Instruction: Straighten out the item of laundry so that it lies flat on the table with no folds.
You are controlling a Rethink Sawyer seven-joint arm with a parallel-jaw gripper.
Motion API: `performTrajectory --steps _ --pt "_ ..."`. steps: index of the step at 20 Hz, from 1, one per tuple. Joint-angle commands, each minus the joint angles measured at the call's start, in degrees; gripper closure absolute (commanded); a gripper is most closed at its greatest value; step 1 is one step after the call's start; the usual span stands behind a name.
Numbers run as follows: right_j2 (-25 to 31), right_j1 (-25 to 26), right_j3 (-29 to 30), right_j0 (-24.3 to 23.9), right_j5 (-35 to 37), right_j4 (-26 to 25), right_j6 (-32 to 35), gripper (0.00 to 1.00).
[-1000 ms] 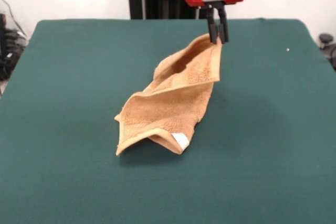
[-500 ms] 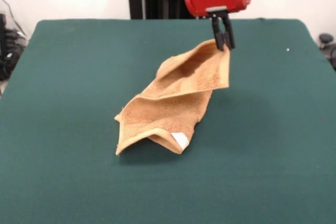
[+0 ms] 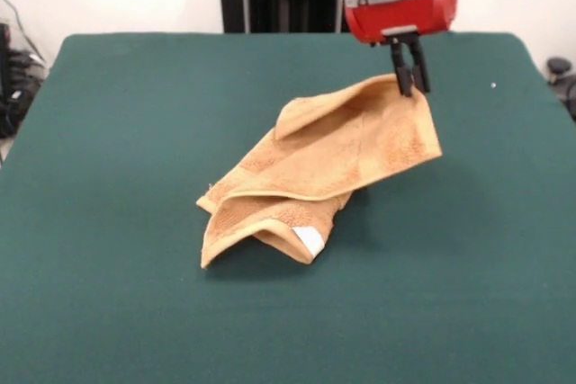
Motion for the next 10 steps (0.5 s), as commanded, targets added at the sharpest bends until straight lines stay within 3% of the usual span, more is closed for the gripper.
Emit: performTrajectory --steps 1,10 --pt "6.1 5.0 2.3 2.3 -3.8 0.5 3.7 1.00" --pt "7.5 6.4 2.4 0.7 -3.5 -0.2 2.6 1.00"
